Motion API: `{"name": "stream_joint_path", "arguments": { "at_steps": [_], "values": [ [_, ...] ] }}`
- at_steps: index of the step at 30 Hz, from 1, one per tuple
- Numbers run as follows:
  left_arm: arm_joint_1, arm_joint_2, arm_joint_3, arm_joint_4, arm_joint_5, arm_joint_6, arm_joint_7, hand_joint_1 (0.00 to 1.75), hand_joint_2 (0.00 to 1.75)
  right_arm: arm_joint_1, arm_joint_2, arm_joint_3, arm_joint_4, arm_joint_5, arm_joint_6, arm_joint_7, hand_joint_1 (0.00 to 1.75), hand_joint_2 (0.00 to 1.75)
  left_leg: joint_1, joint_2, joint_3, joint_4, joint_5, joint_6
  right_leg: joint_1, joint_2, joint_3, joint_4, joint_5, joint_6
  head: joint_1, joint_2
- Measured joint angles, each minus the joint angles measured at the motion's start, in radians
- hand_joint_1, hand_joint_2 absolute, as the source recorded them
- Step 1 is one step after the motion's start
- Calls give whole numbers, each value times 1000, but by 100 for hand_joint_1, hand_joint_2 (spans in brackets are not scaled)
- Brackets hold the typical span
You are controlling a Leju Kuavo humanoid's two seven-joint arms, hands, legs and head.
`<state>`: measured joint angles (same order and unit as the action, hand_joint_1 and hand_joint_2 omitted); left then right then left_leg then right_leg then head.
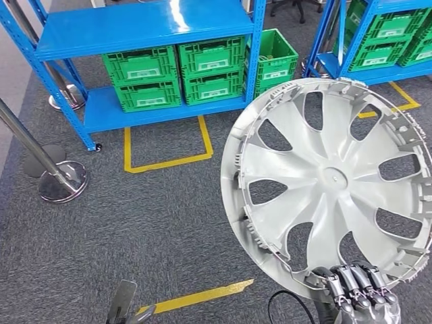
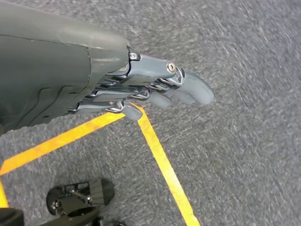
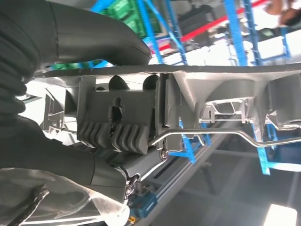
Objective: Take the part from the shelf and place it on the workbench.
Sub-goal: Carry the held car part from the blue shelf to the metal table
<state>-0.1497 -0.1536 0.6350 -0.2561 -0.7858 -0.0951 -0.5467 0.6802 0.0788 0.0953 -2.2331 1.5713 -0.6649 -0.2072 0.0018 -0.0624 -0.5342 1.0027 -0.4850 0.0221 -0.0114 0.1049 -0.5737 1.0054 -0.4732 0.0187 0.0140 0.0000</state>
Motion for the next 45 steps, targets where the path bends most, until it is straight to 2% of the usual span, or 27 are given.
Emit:
{"name": "stream_joint_path", "arguments": {
  "at_steps": [2, 5, 7, 8, 11, 13, 15, 17, 18, 20, 21, 22, 23, 24, 26, 27, 29, 31, 33, 35, 37, 38, 39, 40, 42, 44, 45],
  "values": [
    [-1, -6, -7, 0, -6, 2, 0, 0, 175, 17, 9, -13, -11, 0, 0, -9, 175, 175, 5, 24, 2, -14, 4, 2, 3, -21, -21, 27, -19, 10, 3, 0],
    [2, -11, -13, 0, -10, 4, -1, 0, 175, 26, 15, -26, -23, 0, 0, -19, 175, 175, 4, 65, 3, -20, 8, 6, 3, -86, -104, 199, -109, 20, 10, 0],
    [4, -13, -14, 1, -12, 5, -1, 0, 175, 35, 19, -31, -27, 0, 0, -21, 175, 175, 2, 93, 1, -19, 7, 6, 2, -98, -138, 278, -133, 24, 10, 0],
    [3, -14, -15, 1, -14, 6, -1, 0, 175, 40, 21, -34, -30, 0, 0, -21, 175, 175, 1, 105, 1, -19, 7, 6, 1, -101, -126, 262, -117, 24, 11, 0],
    [-1, -17, -18, 1, -19, 8, -1, 0, 175, 55, 28, -42, -43, 0, 0, -23, 175, 175, -5, 135, 5, -16, 3, 1, 6, -147, -10, 65, -39, 14, 11, 0],
    [-2, -20, -21, 1, -21, 8, 1, 0, 175, 63, 33, -46, -52, 0, 0, -24, 175, 175, -11, 150, 6, -13, 1, -7, 12, -169, 32, -6, -26, 2, 10, 0],
    [-3, -22, -24, 1, -23, 10, 3, 0, 175, 72, 41, -50, -60, 0, 0, -27, 175, 175, -13, 166, 8, -12, 0, -16, 12, -152, 30, -10, -23, -8, 9, 0],
    [-5, -25, -29, 1, -24, 11, 4, 0, 175, 79, 50, -54, -66, 0, 0, -29, 175, 175, -10, 145, 3, 9, -23, -27, 8, -134, 28, -13, -17, -18, 7, 0],
    [-5, -25, -31, 1, -24, 11, 4, 0, 175, 80, 53, -55, -68, 0, 0, -30, 175, 175, -7, 122, -10, 46, -51, -33, 5, -125, 29, -15, -14, -24, 6, 0],
    [-2, -25, -34, 1, -25, 11, 4, 0, 175, 80, 56, -56, -70, 0, 0, -31, 175, 175, -3, 80, -63, 176, -123, -40, 3, -105, 25, -15, -9, -30, 4, 0],
    [0, -25, -35, 1, -25, 11, 5, 0, 175, 81, 57, -57, -70, 0, 0, -31, 175, 175, -2, 74, -90, 240, -149, -41, 4, -93, 23, -15, -8, -32, 4, 0],
    [2, -25, -36, 2, -25, 11, 5, 0, 175, 82, 58, -57, -70, 0, 0, -31, 175, 175, -1, 71, -106, 278, -155, -41, 4, -80, 22, -14, -7, -32, 4, 0],
    [3, -25, -37, 2, -25, 11, 5, 0, 175, 83, 60, -58, -70, 0, 0, -31, 175, 175, -1, 70, -106, 277, -140, -40, 4, -67, 22, -14, -6, -32, 4, 0],
    [3, -25, -37, 2, -25, 11, 5, 0, 175, 85, 61, -58, -70, 0, 0, -31, 175, 175, -1, 65, -87, 235, -105, -37, 4, -54, 23, -13, -5, -31, 4, 0],
    [2, -24, -37, 2, -25, 11, 5, 0, 175, 86, 63, -58, -71, 0, 0, -32, 175, 175, 0, 33, -28, 101, -30, -29, 5, -30, 25, -12, -4, -27, 4, 0],
    [2, -24, -38, 2, -25, 11, 5, 0, 175, 87, 63, -59, -71, 0, 0, -32, 175, 175, 1, 15, -3, 42, -10, -24, 6, -18, 22, -10, -3, -24, 4, 0],
    [1, -24, -38, 2, -26, 11, 5, 0, 175, 89, 64, -59, -73, 0, 0, -32, 175, 175, 1, -3, 14, -3, -8, -19, 4, 2, 11, -7, 1, -12, 4, 0],
    [-1, -27, -38, 2, -29, 11, 6, 0, 175, 94, 67, -61, -76, 0, 0, -33, 175, 175, 1, 15, 15, -14, -6, -11, 0, 14, -2, -5, 4, 1, 3, 0],
    [-3, -31, -39, 2, -32, 12, 6, 0, 175, 98, 71, -64, -81, 0, 0, -37, 175, 175, 4, 38, 16, -25, 2, 0, 2, -21, -28, 36, -24, 10, 8, 0],
    [-1, -34, -39, 2, -37, 14, 7, 0, 175, 100, 73, -68, -86, 0, 0, -42, 175, 175, 4, 63, 15, -28, 5, 6, 2, -76, -83, 155, -90, 17, 13, 0],
    [2, -36, -40, 2, -40, 16, 8, 0, 175, 101, 74, -69, -88, 0, 0, -43, 175, 175, 2, 92, 14, -27, 4, 6, -1, -95, -133, 265, -132, 24, 13, 0],
    [3, -36, -40, 2, -40, 16, 8, 0, 175, 102, 75, -69, -88, 0, 0, -43, 175, 175, 2, 105, 14, -27, 4, 5, -2, -100, -134, 273, -127, 27, 13, 0],
    [2, -37, -40, 2, -41, 16, 8, 0, 175, 103, 76, -69, -89, 0, 0, -43, 175, 175, 2, 118, 14, -27, 3, 4, -3, -105, -114, 239, -104, 28, 13, 0],
    [0, -38, -41, 2, -41, 16, 8, 0, 175, 104, 77, -70, -89, 0, 0, -43, 175, 175, 2, 129, 16, -26, 1, 1, -3, -116, -75, 172, -71, 28, 13, 0],
    [-3, -39, -42, 2, -41, 17, 8, 0, 175, 104, 79, -70, -93, 0, 0, -42, 175, 175, -3, 148, 20, -23, -5, -8, -1, -158, 3, 38, -30, 22, 13, 0],
    [-5, -38, -43, 2, -41, 17, 8, 0, 175, 105, 82, -71, -100, -1, 0, -41, 175, 175, -9, 162, 23, -20, -8, -17, 3, -175, 29, -7, -26, 10, 11, 0],
    [-6, -39, -43, 2, -41, 17, 8, 0, 175, 106, 84, -71, -104, -2, 0, -40, 175, 175, -9, 170, 24, -19, -9, -22, 3, -163, 26, -6, -24, 3, 9, 0]
  ]
}}
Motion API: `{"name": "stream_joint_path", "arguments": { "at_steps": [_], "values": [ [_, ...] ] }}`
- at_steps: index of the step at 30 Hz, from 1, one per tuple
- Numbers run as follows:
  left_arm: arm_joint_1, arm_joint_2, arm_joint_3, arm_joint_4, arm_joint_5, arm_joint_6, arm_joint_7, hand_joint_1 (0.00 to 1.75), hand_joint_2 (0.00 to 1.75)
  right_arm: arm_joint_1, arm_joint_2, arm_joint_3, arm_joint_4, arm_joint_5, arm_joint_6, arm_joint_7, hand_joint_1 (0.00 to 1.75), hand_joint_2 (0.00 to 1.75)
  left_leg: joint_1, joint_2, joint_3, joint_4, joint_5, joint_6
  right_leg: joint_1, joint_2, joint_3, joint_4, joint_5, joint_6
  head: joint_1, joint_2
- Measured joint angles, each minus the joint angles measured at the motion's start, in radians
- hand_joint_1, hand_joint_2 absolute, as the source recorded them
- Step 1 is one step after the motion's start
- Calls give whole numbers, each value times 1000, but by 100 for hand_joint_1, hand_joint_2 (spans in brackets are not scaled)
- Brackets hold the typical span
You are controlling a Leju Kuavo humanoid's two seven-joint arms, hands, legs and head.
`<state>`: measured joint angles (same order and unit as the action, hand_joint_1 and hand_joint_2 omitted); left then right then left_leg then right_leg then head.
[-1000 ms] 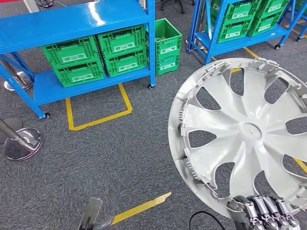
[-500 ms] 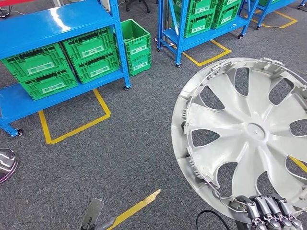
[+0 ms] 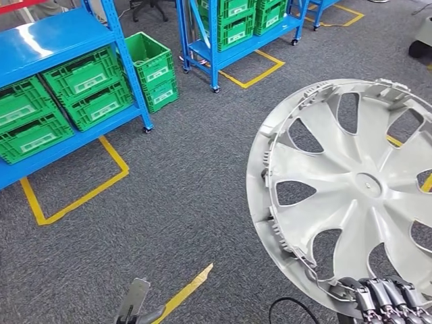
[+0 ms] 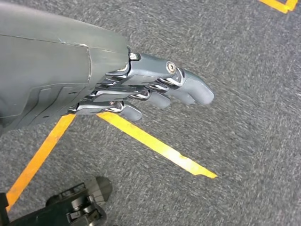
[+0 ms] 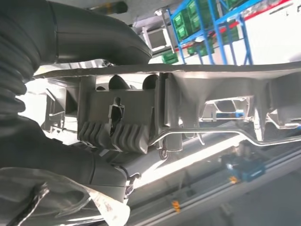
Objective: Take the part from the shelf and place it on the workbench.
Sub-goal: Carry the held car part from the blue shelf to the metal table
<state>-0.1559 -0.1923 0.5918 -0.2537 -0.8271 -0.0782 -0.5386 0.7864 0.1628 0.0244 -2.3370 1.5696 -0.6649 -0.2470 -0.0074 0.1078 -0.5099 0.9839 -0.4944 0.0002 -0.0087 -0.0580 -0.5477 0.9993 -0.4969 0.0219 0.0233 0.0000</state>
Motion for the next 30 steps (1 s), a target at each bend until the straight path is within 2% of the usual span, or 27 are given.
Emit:
{"name": "stream_joint_path", "arguments": {
  "at_steps": [1, 3, 5, 6, 7, 8, 9, 10, 12, 13, 14, 16, 17, 19, 20, 21, 22, 23, 24, 25, 27, 28, 29, 30],
  "values": [
    [-1, 0, -1, 0, 0, 0, 0, 0, 175, 1, 3, 0, -4, 0, 0, 0, 175, 175, 2, 3, 1, 2, -3, -6, -1, 10, -2, 0, 1, -6, 0, 0],
    [-2, -2, -2, 0, 0, 0, 0, 0, 175, 3, 7, -2, -12, 0, 0, 1, 175, 175, 6, -32, -9, 35, -35, -18, -3, 30, -5, -2, 7, -19, -3, 0],
    [0, -2, -2, 0, 0, 0, 0, 0, 175, 4, 11, -4, -16, 1, 0, 0, 175, 175, 10, -84, -55, 147, -103, -24, -3, 52, -6, -3, 12, -29, -6, 0],
    [3, -2, -2, 0, 0, 0, 1, 0, 175, 4, 12, -4, -17, 1, 0, 0, 175, 175, 11, -95, -86, 218, -135, -25, -2, 64, -8, -3, 14, -32, -6, 0],
    [6, -2, -2, 0, 0, 0, 2, 0, 175, 5, 13, -5, -17, 1, 0, 0, 175, 175, 11, -99, -111, 273, -152, -24, 0, 78, -9, -2, 15, -33, -6, 0],
    [9, -2, -2, 1, 0, 1, 3, 0, 175, 6, 14, -5, -17, 1, 0, 1, 175, 175, 11, -101, -123, 296, -148, -21, 2, 92, -10, -2, 16, -34, -6, 0],
    [11, -1, -2, 1, 0, 1, 4, 0, 175, 8, 15, -5, -17, 1, 0, 1, 175, 175, 10, -103, -117, 279, -124, -17, 3, 107, -9, -2, 16, -34, -6, 0],
    [12, -1, -2, 1, 0, 1, 5, 0, 175, 10, 17, -5, -17, 1, 0, 2, 175, 175, 10, -110, -96, 226, -85, -12, 5, 121, -7, -2, 16, -34, -6, 0],
    [11, 2, -2, 1, 0, 1, 5, 0, 175, 13, 20, -5, -18, 1, 0, 3, 175, 175, 9, -152, -41, 93, -14, 3, 6, 146, -6, 0, 16, -32, -5, 0],
    [11, 4, -2, 1, 1, 1, 5, 0, 175, 14, 21, -5, -20, 1, 0, 4, 175, 175, 9, -169, -22, 46, 1, 9, 6, 156, -9, 2, 18, -29, -6, 0],
    [10, 5, -2, 1, 1, 1, 5, 0, 175, 15, 22, -5, -22, 1, 0, 6, 175, 175, 9, -180, -14, 21, 3, 12, 5, 166, -16, 3, 20, -24, -5, 0],
    [9, 4, -2, 1, 2, 1, 5, 0, 175, 18, 24, -5, -31, 1, 0, 8, 175, 175, 9, -166, -10, 4, 0, 15, 2, 184, -30, 3, 26, -12, -6, 0],
    [8, 3, -2, 1, 2, 1, 5, 0, 175, 20, 25, -6, -35, 1, 0, 9, 175, 175, 10, -155, -8, -3, 5, 17, 2, 175, -37, 8, 24, -6, -5, 0],
    [7, 1, -1, 1, 2, 2, 5, 0, 175, 21, 27, -7, -41, 1, 0, 9, 175, 175, 14, -131, -4, -16, 12, 22, 5, 124, -70, 64, -13, 2, -2, 0],
    [8, 0, -1, 1, 2, 2, 5, 0, 175, 20, 27, -8, -42, 1, 0, 9, 175, 175, 13, -118, -3, -17, 13, 24, 5, 93, -97, 123, -45, 6, -1, 0],
    [9, 0, -1, 1, 2, 3, 5, 0, 175, 19, 27, -8, -42, 1, 0, 9, 175, 175, 13, -104, -3, -17, 12, 26, 3, 77, -130, 191, -78, 11, 0, 0],
    [11, 0, -1, 1, 1, 4, 6, 0, 175, 19, 27, -8, -43, 1, 0, 9, 175, 175, 12, -89, -4, -17, 11, 26, 0, 69, -158, 249, -101, 15, 0, 0],
    [12, 0, -1, 1, 1, 5, 6, 0, 175, 19, 27, -8, -43, 1, 0, 9, 175, 175, 12, -74, -4, -17, 11, 25, -3, 65, -171, 280, -106, 20, 0, 0],
    [12, 0, -1, 1, 1, 5, 6, 0, 175, 20, 27, -9, -43, 1, 0, 9, 175, 175, 13, -61, -4, -16, 9, 23, -7, 61, -165, 271, -92, 24, 0, 0],
    [11, 0, -1, 1, 1, 5, 6, 0, 175, 20, 27, -9, -43, 1, 0, 9, 175, 175, 13, -49, -2, -16, 7, 20, -10, 54, -136, 221, -64, 27, 0, 0],
    [10, 0, -1, 1, 1, 5, 6, 0, 175, 19, 27, -9, -44, 1, 0, 9, 175, 175, 12, -28, 2, -11, -1, 9, -13, 15, -53, 82, -12, 31, 0, 0],
    [10, 0, -1, 1, 1, 5, 6, 0, 175, 19, 27, -10, -46, 1, 0, 9, 175, 175, 10, -21, 4, -7, -5, 2, -12, 1, -25, 35, 0, 26, -1, 0],
    [9, 1, -1, 1, 1, 5, 6, 0, 175, 19, 27, -10, -49, 1, 0, 9, 175, 175, 7, -14, 5, -4, -8, -4, -10, -7, -12, 13, 1, 20, -3, 0],
    [8, 1, -1, 1, 1, 5, 6, 0, 175, 19, 28, -11, -52, 1, 0, 10, 175, 175, 5, -7, 6, -2, -9, -8, -8, -1, -12, 12, -1, 12, -4, 0]
  ]
}}
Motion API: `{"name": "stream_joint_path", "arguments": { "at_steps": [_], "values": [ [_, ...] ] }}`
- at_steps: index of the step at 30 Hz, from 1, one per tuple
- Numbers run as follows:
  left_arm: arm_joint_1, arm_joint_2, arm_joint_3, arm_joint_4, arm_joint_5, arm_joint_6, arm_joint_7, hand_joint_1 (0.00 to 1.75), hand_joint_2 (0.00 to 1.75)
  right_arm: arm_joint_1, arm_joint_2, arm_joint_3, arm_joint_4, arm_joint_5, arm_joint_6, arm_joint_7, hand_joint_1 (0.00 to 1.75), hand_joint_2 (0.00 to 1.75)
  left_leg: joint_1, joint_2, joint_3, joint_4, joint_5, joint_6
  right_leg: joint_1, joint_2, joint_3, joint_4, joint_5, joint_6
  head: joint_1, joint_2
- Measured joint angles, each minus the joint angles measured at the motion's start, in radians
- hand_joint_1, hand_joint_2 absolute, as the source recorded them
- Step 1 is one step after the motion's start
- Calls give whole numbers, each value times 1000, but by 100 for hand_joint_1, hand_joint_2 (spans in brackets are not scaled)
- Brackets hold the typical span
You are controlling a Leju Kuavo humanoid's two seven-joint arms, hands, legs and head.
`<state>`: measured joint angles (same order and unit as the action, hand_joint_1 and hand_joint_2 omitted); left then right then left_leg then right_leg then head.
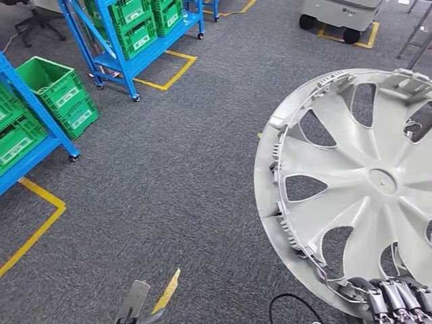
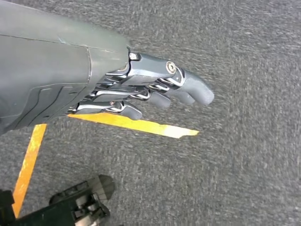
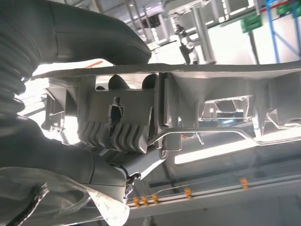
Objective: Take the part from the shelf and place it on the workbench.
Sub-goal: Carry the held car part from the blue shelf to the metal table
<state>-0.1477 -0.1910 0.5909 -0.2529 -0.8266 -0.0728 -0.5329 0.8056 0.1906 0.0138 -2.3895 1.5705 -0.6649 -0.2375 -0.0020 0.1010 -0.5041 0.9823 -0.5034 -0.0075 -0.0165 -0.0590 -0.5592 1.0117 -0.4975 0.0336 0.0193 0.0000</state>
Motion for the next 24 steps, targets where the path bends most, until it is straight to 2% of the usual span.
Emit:
{"name": "stream_joint_path", "arguments": {
  "at_steps": [2, 4, 6, 7, 8, 9, 10, 11, 12, 13, 14, 15, 16, 17, 18, 19, 21, 22, 23, 24],
  "values": [
    [-2, -1, 0, 0, 0, 0, 0, 0, 175, 2, 2, -1, -7, 0, 0, 1, 175, 175, 3, 6, 3, 4, -6, -8, 0, 20, -5, 0, 3, -14, -1, 0],
    [-3, -3, 0, 0, -1, 1, 0, 0, 175, 3, 4, -2, -14, 0, 0, 1, 175, 175, 9, -30, -15, 52, -46, -15, -1, 40, -6, -2, 6, -27, -3, 0],
    [0, -3, 0, 0, -1, 2, 0, 0, 175, 4, 6, -3, -19, 0, 0, 0, 175, 175, 10, -77, -70, 177, -114, -16, 1, 62, -8, -2, 8, -36, -4, 0],
    [3, -3, 0, 0, -1, 3, 0, 0, 175, 3, 8, -3, -20, 0, 0, 0, 175, 175, 10, -87, -101, 244, -139, -14, 4, 75, -9, -2, 9, -38, -4, 0],
    [6, -3, 0, 0, -2, 3, 0, 0, 175, 4, 8, -3, -21, 0, 0, 0, 175, 175, 9, -91, -123, 287, -148, -10, 8, 89, -9, -2, 10, -40, -4, 0],
    [7, -2, 0, 0, -2, 3, 0, 0, 175, 4, 9, -3, -22, 0, 0, -1, 175, 175, 7, -94, -129, 294, -135, -4, 11, 104, -8, -2, 10, -42, -4, 0],
    [7, -2, 0, 0, -2, 4, 0, 0, 175, 4, 10, -3, -23, 0, 0, -1, 175, 175, 4, -99, -118, 261, -104, 3, 13, 118, -7, -2, 11, -42, -3, 0],
    [6, -2, 0, 0, -2, 4, 0, 0, 175, 5, 10, -3, -23, 0, 0, -1, 175, 175, 0, -112, -92, 200, -61, 12, 14, 132, -5, -2, 11, -43, -3, 0],
    [5, 0, 0, 0, -2, 4, 0, 0, 175, 4, 10, -3, -23, 0, 0, 0, 175, 175, -3, -137, -65, 136, -26, 21, 15, 143, -4, -2, 12, -43, -3, 0],
    [4, 1, 0, 0, -2, 4, 0, 0, 175, 4, 10, -3, -23, 0, 0, 0, 175, 175, -5, -160, -42, 80, -2, 27, 15, 155, -6, -1, 13, -41, -3, 0],
    [4, 2, 0, 0, -2, 5, 0, 0, 175, 3, 10, -3, -25, 0, 0, 0, 175, 175, -7, -178, -28, 45, 7, 32, 14, 165, -10, 0, 15, -38, -4, 0],
    [3, 3, 0, 0, -2, 5, 0, 0, 175, 3, 10, -3, -26, 0, 0, 1, 175, 175, -7, -184, -24, 30, 5, 35, 13, 175, -17, 1, 18, -33, -5, 0],
    [3, 2, 0, 0, -3, 6, 0, 0, 175, 4, 10, -2, -29, 0, 0, 2, 175, 175, -7, -175, -23, 21, 4, 35, 12, 187, -24, 1, 22, -27, -6, 0],
    [2, 0, 0, 0, -3, 6, 0, 0, 175, 5, 10, -2, -32, 0, 0, 3, 175, 175, -5, -163, -21, 12, 5, 35, 11, 187, -31, 3, 22, -22, -6, 0],
    [1, -1, 0, 0, -3, 6, 0, 0, 175, 6, 10, -3, -34, 0, 0, 4, 175, 175, -3, -152, -18, 5, 9, 35, 13, 171, -39, 12, 16, -18, -4, 0],
    [1, -2, 0, 0, -3, 6, 0, 0, 175, 6, 10, -3, -36, 0, 0, 5, 175, 175, -1, -139, -16, -3, 13, 36, 14, 146, -54, 38, -2, -14, -2, 0],
    [3, -3, 0, 1, -4, 6, 0, 0, 175, 2, 10, -3, -38, 0, 0, 6, 175, 175, -1, -112, -13, -10, 15, 38, 14, 88, -108, 147, -63, -4, 1, 0],
    [4, -3, 0, 1, -5, 6, 0, 0, 175, 1, 10, -3, -39, 0, 0, 6, 175, 175, -2, -96, -13, -9, 15, 38, 12, 75, -139, 212, -92, 2, 2, 0],
    [6, -3, 0, 1, -5, 6, 0, 0, 175, 1, 10, -3, -39, 0, 0, 6, 175, 175, -3, -81, -13, -9, 14, 38, 9, 69, -161, 259, -106, 7, 2, 0],
    [6, -3, 0, 1, -6, 6, 0, 0, 175, 1, 10, -3, -39, 0, 0, 6, 175, 175, -3, -67, -13, -9, 13, 38, 6, 66, -166, 272, -102, 12, 2, 0]
  ]
}}
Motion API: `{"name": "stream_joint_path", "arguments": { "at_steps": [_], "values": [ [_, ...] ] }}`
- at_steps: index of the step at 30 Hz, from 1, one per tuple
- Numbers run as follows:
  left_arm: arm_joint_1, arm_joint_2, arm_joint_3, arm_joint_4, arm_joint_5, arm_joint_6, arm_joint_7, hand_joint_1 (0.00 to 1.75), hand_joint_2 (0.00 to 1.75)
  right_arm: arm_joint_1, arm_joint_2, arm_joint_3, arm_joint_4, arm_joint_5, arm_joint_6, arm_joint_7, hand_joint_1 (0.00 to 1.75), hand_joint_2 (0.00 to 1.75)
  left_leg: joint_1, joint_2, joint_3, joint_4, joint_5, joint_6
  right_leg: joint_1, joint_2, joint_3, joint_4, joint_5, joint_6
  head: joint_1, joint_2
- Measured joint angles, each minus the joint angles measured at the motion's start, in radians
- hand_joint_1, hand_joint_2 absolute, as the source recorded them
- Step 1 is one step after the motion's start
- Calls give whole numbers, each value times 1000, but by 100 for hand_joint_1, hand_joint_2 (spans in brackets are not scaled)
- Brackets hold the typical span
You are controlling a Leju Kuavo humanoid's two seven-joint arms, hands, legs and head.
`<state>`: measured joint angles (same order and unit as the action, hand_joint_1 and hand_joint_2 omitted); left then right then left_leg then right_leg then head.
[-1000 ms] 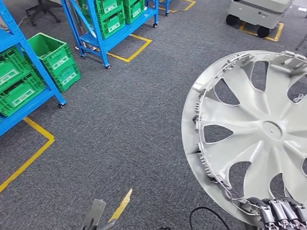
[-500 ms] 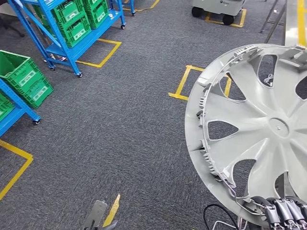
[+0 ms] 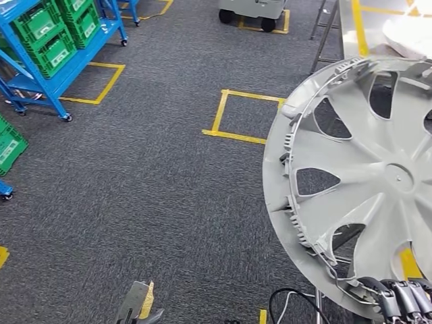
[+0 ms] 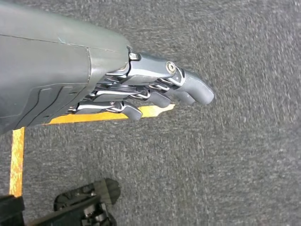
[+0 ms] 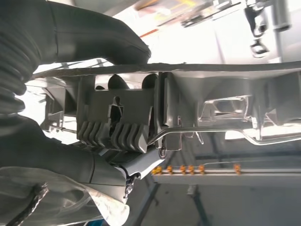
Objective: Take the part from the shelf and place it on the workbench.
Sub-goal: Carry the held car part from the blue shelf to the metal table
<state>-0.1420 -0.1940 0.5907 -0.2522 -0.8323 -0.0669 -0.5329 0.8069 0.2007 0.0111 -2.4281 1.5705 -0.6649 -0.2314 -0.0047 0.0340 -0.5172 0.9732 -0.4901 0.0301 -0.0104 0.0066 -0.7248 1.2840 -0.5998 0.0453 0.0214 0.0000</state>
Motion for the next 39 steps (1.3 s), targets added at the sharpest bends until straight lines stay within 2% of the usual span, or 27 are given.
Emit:
{"name": "stream_joint_path", "arguments": {
  "at_steps": [1, 3, 5, 6, 8, 10, 11, 13, 14, 15, 16, 17, 19, 21, 22, 23, 24, 25, 27, 28, 30, 31, 32, 33, 35, 36, 39],
  "values": [
    [-1, 0, 0, 0, -1, 0, 0, 0, 175, 0, 0, 0, 0, 0, 0, 0, 175, 175, 0, 13, 1, 0, -1, -2, -3, -5, 17, -27, 21, 4, 0, 0],
    [-2, -1, 0, 0, -2, -1, 0, 0, 175, -1, 0, 0, 0, 0, 0, 1, 175, 175, 1, 36, 5, 2, -6, -9, -6, -38, 95, -164, 78, 8, 0, 0],
    [-4, -1, 0, 0, -2, -2, 0, 0, 175, -1, 0, 0, -1, 0, 0, 1, 175, 175, -4, 54, 8, 8, -13, -19, -5, -68, 154, -264, 104, -1, -1, 0],
    [-5, 0, 0, 0, -2, -2, 0, 0, 175, -1, 0, 0, -2, 0, 0, 1, 175, 175, -6, 61, 9, 10, -15, -24, -3, -72, 161, -275, 103, -9, -2, 0],
    [-6, -1, 0, 0, -2, -2, -1, 0, 175, 0, 0, 1, -4, 0, 0, 1, 175, 175, -6, 75, 12, 13, -19, -33, -2, -51, 160, -274, 107, -24, -3, 0],
    [-8, -1, 0, 0, -2, -2, -1, 0, 175, 1, 0, 1, -7, -1, 0, 2, 175, 175, -1, 51, 3, 43, -48, -43, -4, -31, 157, -276, 111, -37, -5, 0],
    [-8, -2, 0, 0, -2, -2, -1, 0, 175, 1, 0, 2, -8, 0, 0, 3, 175, 175, 2, 26, -15, 87, -77, -48, -6, -21, 157, -278, 114, -43, -6, 0],
    [-4, -1, 0, 0, -2, -2, -2, 0, 175, 0, 0, 3, -9, 0, 0, 3, 175, 175, 4, -16, -75, 223, -146, -50, -4, 0, 153, -277, 117, -49, -8, 0],
    [-1, -1, 0, 0, -2, -2, -2, 0, 175, 0, 0, 4, -9, 0, 0, 3, 175, 175, 5, -23, -103, 282, -165, -50, -3, 13, 152, -277, 118, -51, -8, 0],
    [2, 0, 0, 0, -2, -2, -2, 0, 175, 0, 0, 4, -9, 0, 0, 3, 175, 175, 5, -26, -119, 311, -164, -47, -1, 27, 152, -277, 118, -52, -8, 0],
    [2, 0, 0, 0, -2, -2, -2, 0, 175, 0, 0, 4, -9, 0, 0, 3, 175, 175, 4, -29, -117, 301, -143, -44, 0, 41, 153, -277, 119, -52, -8, 0],
    [2, 0, 0, 0, -2, -2, -2, 0, 175, 0, 0, 4, -9, 0, 0, 3, 175, 175, 4, -35, -97, 252, -105, -39, 1, 54, 154, -277, 120, -52, -8, 0],
    [1, 1, 0, 0, -2, -2, -2, 0, 175, 0, 0, 5, -9, 0, 0, 4, 175, 175, 5, -79, -39, 114, -33, -29, 2, 78, 154, -276, 122, -49, -7, 0],
    [0, 2, 0, 0, -3, -1, -3, 0, 175, -1, 0, 6, -10, 0, 0, 4, 175, 175, 5, -115, -7, 34, -11, -23, 0, 99, 145, -274, 127, -40, -7, 0],
    [-1, 2, 0, 0, -4, -1, -3, 0, 175, -1, 0, 7, -10, 0, 0, 5, 175, 175, 4, -114, -5, 26, -14, -21, -1, 110, 140, -275, 130, -33, -8, 0],
    [-1, 2, 0, 0, -4, -1, -4, 0, 175, 0, 0, 7, -10, 0, 0, 6, 175, 175, 4, -105, -4, 20, -13, -19, -3, 120, 133, -277, 134, -26, -7, 0],
    [-3, 2, 0, 0, -4, 0, -4, 0, 175, 1, 0, 7, -10, 0, 0, 6, 175, 175, 5, -93, -3, 14, -8, -16, -3, 112, 126, -274, 132, -21, -7, 0],
    [-4, 1, 0, 0, -4, 0, -6, 0, 175, 1, 0, 7, -11, 0, 0, 7, 175, 175, 6, -81, -2, 7, -3, -11, -1, 90, 116, -258, 120, -17, -5, 0],
    [-4, -1, 0, 0, -5, -1, -8, 0, 175, -1, 0, 7, -13, 0, 0, 8, 175, 175, 7, -53, 0, -1, 2, -4, 1, 29, 72, -164, 62, -11, 1, 0],
    [-2, -1, 0, 0, -6, -1, -10, 0, 175, -2, 0, 7, -13, 0, 0, 8, 175, 175, 6, -38, -2, -1, 3, -3, 0, 11, 42, -95, 26, -7, 4, 0],
    [2, 0, 0, 0, -7, -2, -12, 0, 175, -2, 0, 7, -12, 0, 0, 9, 175, 175, 4, -8, -3, 0, 2, -2, -2, 1, 1, 2, -8, 0, 5, 0],
    [2, 0, 0, 0, -8, -3, -14, 0, 175, -2, 0, 7, -12, 0, 0, 10, 175, 175, 4, 6, -3, 0, 1, -3, -3, -2, 6, -1, 2, 3, 5, 0],
    [1, -1, -1, 0, -9, -3, -15, 0, 175, -2, 0, 7, -12, 0, 0, 10, 175, 175, 4, 19, -2, 0, 0, -5, -3, -9, 34, -45, 28, 4, 5, 0],
    [0, -2, -1, 0, -10, -3, -17, 0, 175, -2, 0, 7, -13, 0, 0, 10, 175, 175, 4, 30, 0, 1, -2, -8, -3, -25, 78, -120, 61, 5, 5, 0],
    [-2, -3, -1, 0, -11, -3, -20, 0, 175, -3, 0, 7, -13, 0, 0, 11, 175, 175, -1, 49, 3, 5, -8, -17, 1, -58, 154, -250, 99, -3, 4, 0],
    [-3, -3, -1, 0, -12, -3, -22, 0, 175, -3, 0, 7, -14, 0, 0, 11, 175, 175, -3, 57, 4, 7, -10, -22, 3, -66, 172, -280, 104, -10, 4, 0],
    [-6, -4, -2, 0, -12, -3, -26, 0, 175, -1, 0, 8, -15, 0, 0, 13, 175, 175, -3, 73, 6, 11, -14, -36, 4, -41, 170, -285, 106, -31, 3, 0]
  ]
}}
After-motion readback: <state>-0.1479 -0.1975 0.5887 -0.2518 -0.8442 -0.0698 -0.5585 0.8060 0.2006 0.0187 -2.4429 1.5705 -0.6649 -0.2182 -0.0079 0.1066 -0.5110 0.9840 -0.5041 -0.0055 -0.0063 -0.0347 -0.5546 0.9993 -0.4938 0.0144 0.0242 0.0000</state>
